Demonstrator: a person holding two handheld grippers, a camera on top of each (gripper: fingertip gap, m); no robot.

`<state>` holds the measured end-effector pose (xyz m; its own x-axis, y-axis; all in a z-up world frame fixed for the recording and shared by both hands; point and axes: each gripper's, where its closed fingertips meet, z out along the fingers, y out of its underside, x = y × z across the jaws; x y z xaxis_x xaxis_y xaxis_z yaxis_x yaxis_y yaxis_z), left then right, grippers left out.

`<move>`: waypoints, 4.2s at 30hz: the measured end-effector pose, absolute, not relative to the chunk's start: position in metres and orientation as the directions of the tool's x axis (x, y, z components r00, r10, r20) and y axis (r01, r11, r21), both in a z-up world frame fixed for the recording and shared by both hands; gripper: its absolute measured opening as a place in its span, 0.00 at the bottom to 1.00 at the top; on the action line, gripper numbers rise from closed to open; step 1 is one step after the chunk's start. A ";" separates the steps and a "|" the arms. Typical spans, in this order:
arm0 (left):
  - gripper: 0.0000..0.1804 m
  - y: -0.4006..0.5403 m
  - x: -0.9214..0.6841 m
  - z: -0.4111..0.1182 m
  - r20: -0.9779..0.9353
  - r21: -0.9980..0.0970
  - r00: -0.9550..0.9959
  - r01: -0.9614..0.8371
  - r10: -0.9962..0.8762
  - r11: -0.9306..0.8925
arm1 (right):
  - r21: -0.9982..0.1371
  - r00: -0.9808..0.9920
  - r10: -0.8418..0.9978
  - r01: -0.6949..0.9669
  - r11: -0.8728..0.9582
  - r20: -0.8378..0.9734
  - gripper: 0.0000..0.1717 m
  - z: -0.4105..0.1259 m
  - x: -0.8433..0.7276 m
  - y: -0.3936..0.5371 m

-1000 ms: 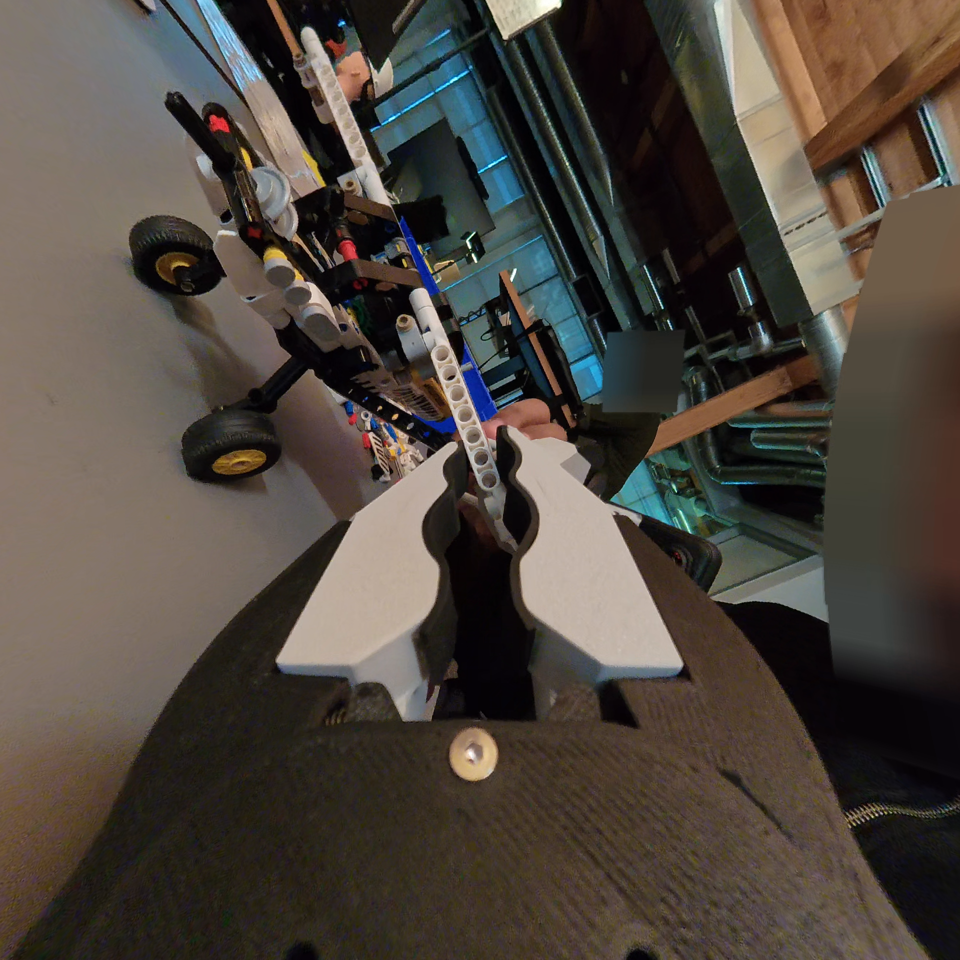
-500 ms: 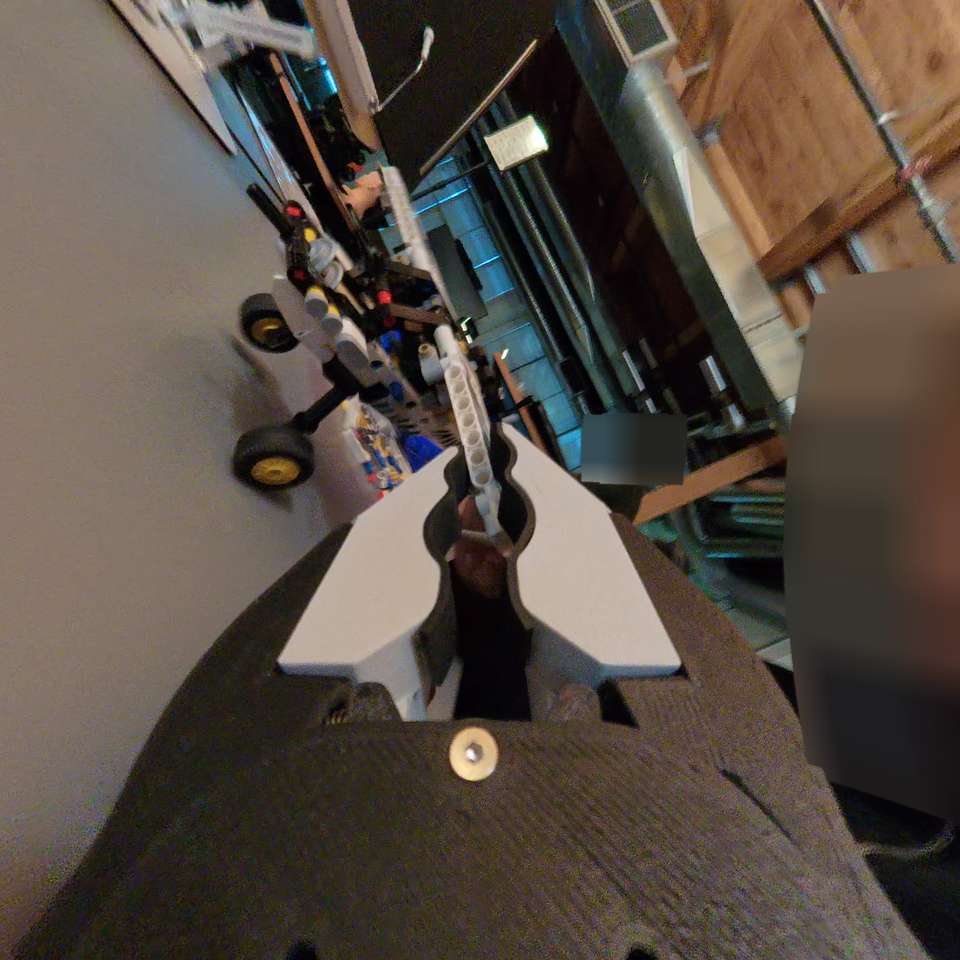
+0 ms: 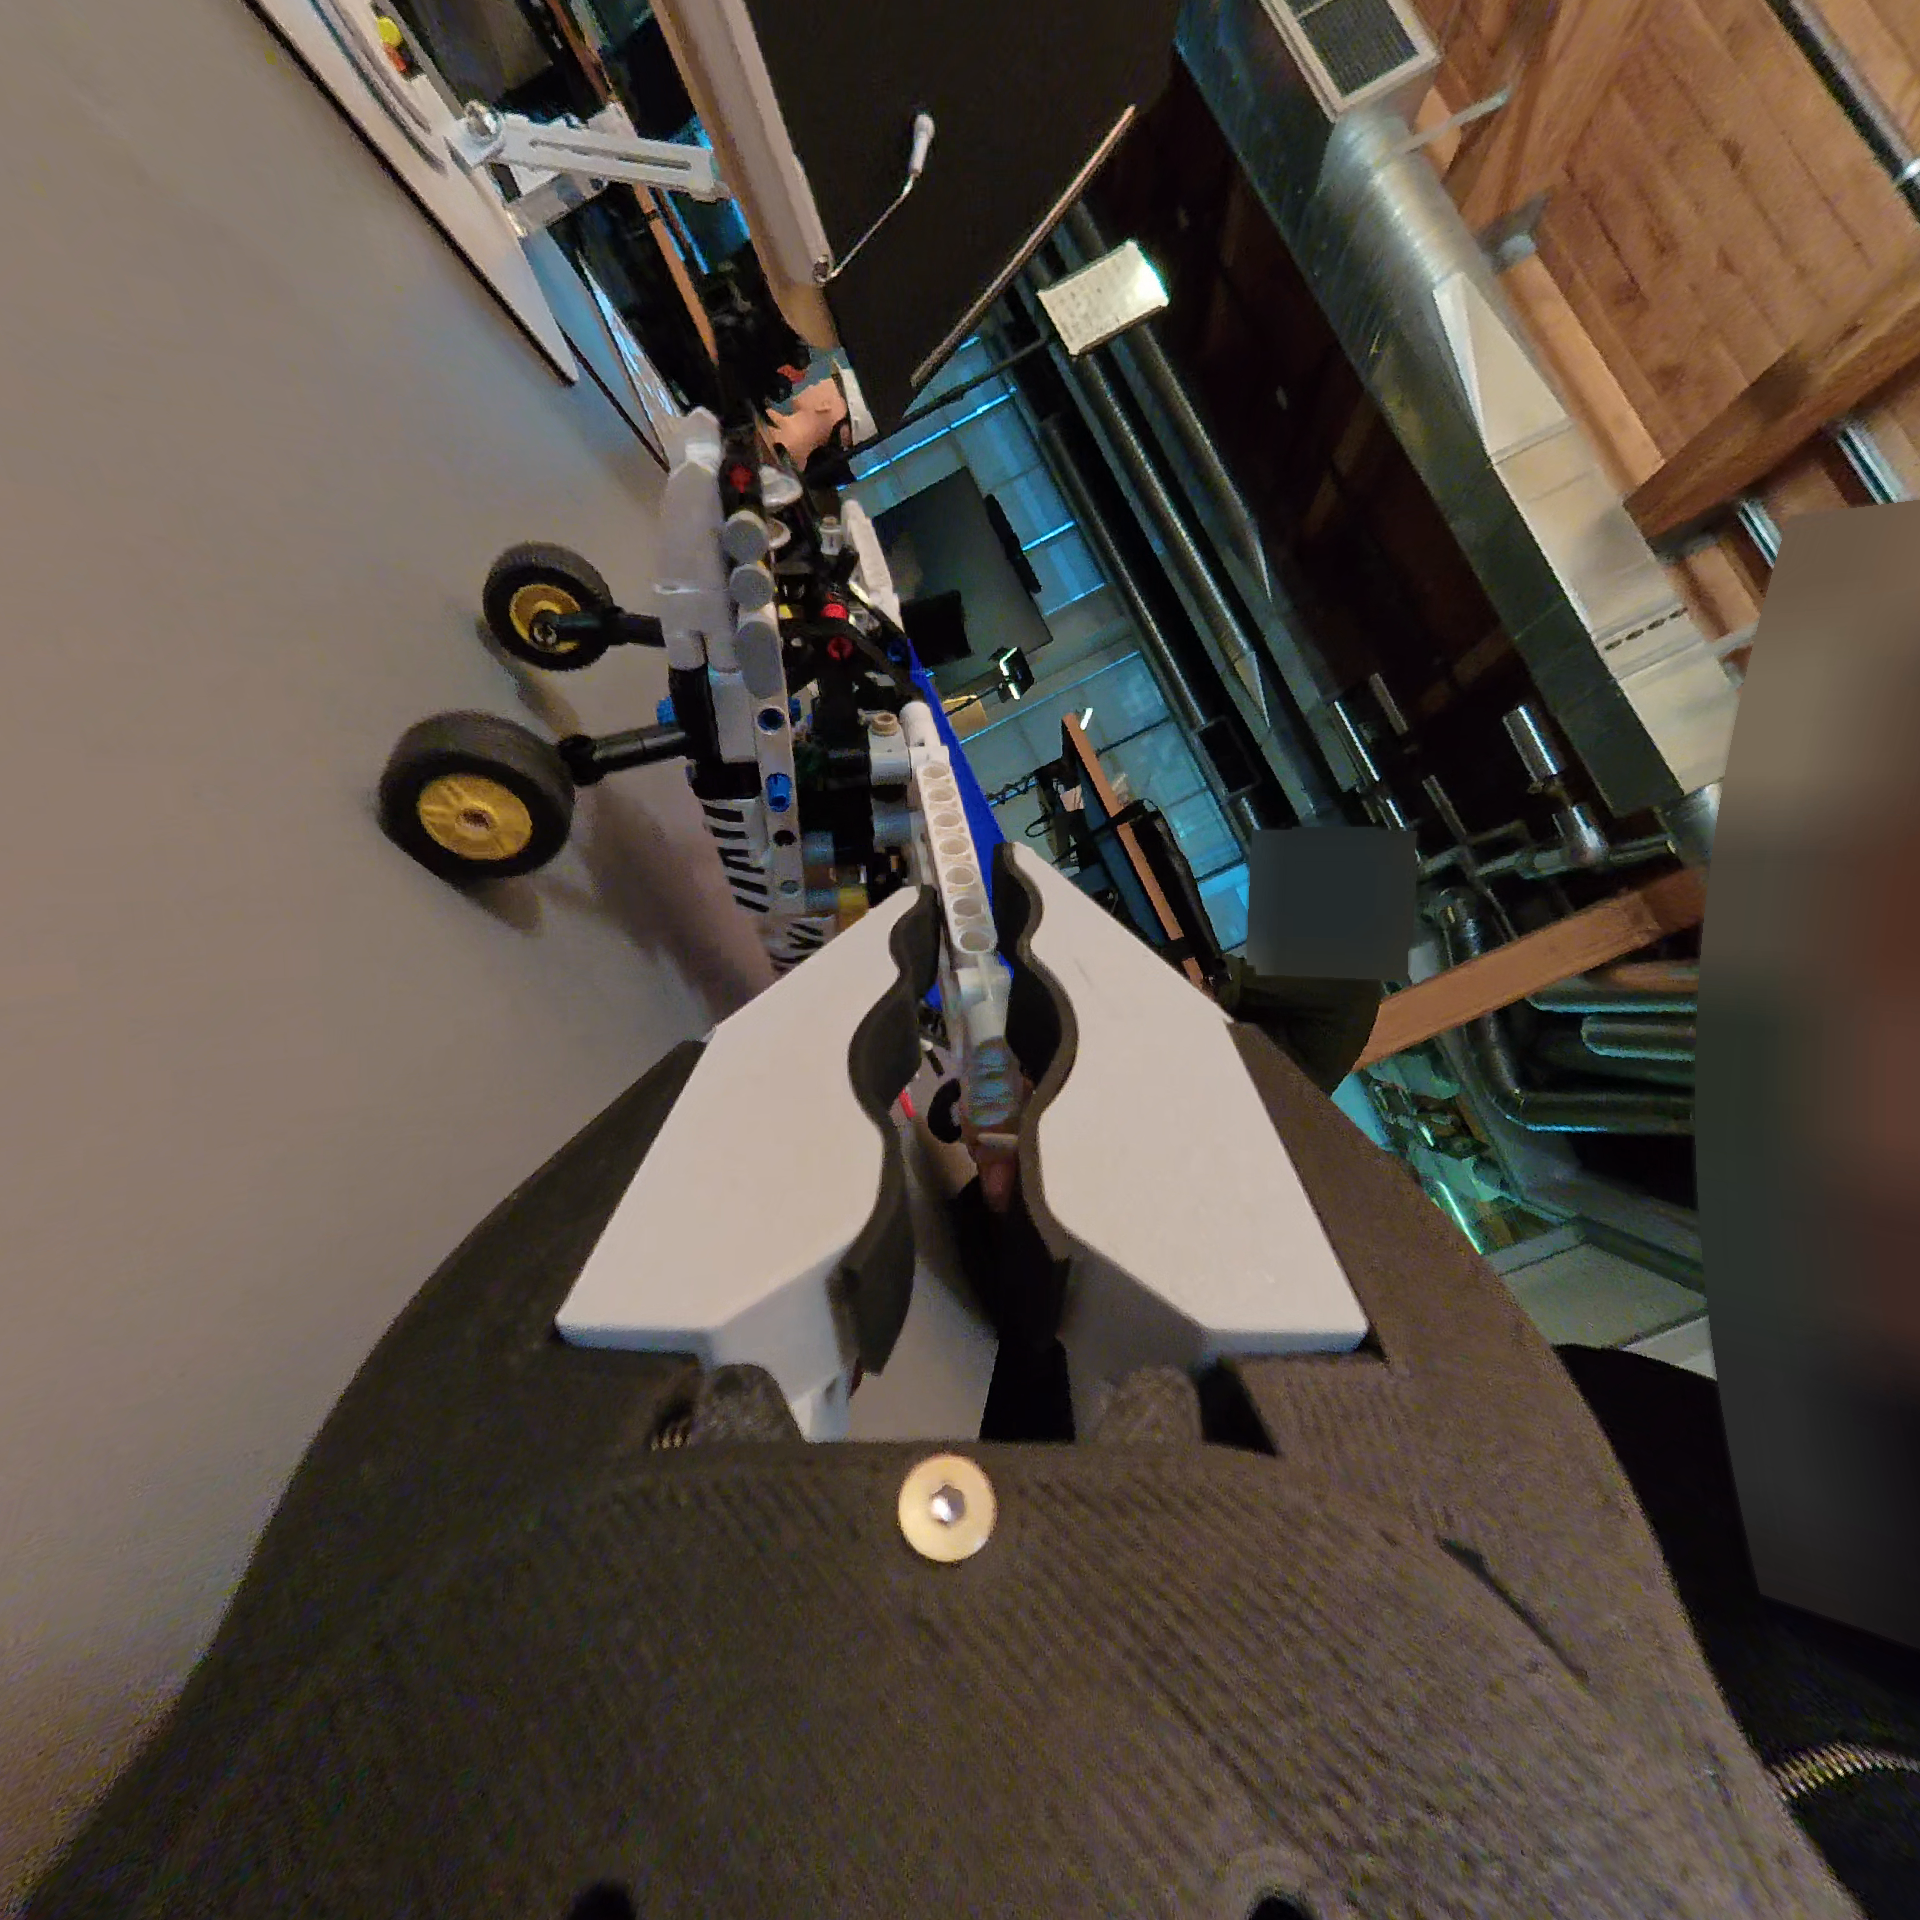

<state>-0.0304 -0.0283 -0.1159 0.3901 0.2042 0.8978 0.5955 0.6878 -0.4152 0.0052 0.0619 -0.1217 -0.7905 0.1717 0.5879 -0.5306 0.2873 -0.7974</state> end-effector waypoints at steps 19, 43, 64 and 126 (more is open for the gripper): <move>0.38 -0.043 -0.019 -0.068 0.556 -0.831 0.416 0.272 0.720 0.485 | -0.922 -0.876 0.293 -0.382 0.060 0.382 0.03 -0.094 0.013 0.105; 0.00 0.085 0.023 -0.039 0.506 -0.800 0.773 0.256 0.382 0.543 | -0.899 -0.983 -0.043 0.180 -0.399 -0.177 0.02 -0.054 0.027 0.126; 0.03 0.064 0.009 -0.010 0.559 -0.678 0.793 0.268 0.244 0.684 | -0.805 -0.882 -0.221 0.470 -0.363 -0.415 0.02 -0.059 0.027 0.105; 0.03 0.023 0.016 -0.110 0.483 -0.876 0.561 0.313 0.672 0.368 | -0.750 -0.930 0.351 0.153 0.644 0.112 0.09 -0.202 -0.004 0.052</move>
<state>0.0155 0.0231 -0.1104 0.5615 0.6718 0.4831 0.3129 0.3681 -0.8756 -0.0043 0.0521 -0.2020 -0.9295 0.3513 0.1121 0.1529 0.6438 -0.7497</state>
